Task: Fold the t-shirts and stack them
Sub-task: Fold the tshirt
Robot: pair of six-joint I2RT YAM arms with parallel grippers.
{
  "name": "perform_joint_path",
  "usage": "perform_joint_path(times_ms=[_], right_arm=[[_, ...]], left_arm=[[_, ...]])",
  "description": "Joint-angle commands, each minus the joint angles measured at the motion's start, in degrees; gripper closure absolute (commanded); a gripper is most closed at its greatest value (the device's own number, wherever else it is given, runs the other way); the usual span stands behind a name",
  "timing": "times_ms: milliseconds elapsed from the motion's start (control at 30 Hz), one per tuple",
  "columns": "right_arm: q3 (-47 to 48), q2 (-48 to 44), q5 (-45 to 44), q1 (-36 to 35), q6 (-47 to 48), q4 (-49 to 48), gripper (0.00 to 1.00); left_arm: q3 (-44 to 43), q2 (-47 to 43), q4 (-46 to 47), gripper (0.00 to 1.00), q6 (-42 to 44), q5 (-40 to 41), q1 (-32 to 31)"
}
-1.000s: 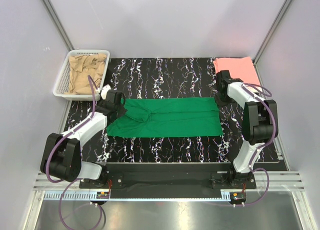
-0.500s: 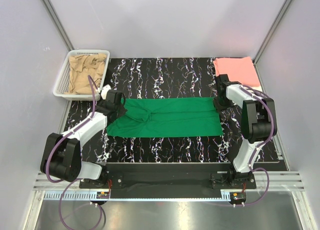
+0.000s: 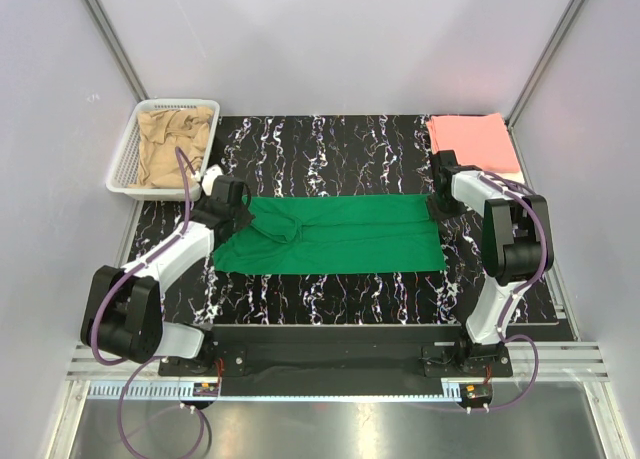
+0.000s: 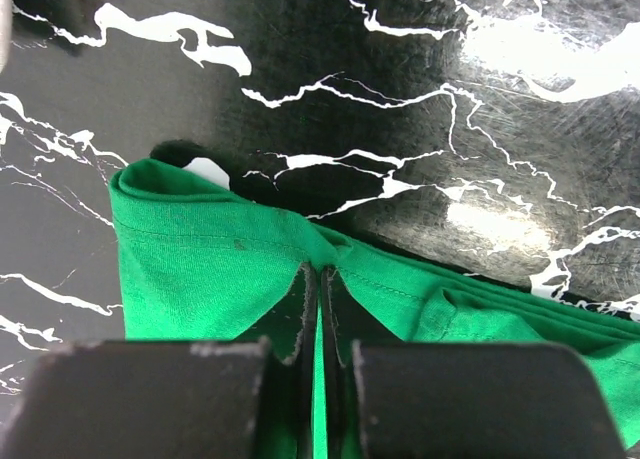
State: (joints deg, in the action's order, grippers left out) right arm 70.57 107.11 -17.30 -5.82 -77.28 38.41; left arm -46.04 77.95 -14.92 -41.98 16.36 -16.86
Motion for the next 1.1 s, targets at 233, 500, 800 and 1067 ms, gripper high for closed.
perform_joint_path(times_ms=[233,500,800,1067], right_arm=[[-0.69,-5.15,-3.61,0.20,2.39,-1.94,1.00],[-0.34,-6.83,-3.62,0.20,5.47,-2.03,1.00],[-2.80,-8.67,-2.48,0.20,6.61,-2.55,1.00],[-4.73,-9.90,-2.65,0.29,8.98,-3.17,1.00]], left_arm=[[-4.32,-3.24,-1.52,1.00,2.86,3.41,-0.28],[-5.46,-5.00,-3.89,1.00,4.18,4.12,-0.28],[-4.59,-8.08,-6.70,1.00,5.42,2.89,-0.19],[-1.34,-9.57,-7.40,1.00,4.53,0.33,-0.28]])
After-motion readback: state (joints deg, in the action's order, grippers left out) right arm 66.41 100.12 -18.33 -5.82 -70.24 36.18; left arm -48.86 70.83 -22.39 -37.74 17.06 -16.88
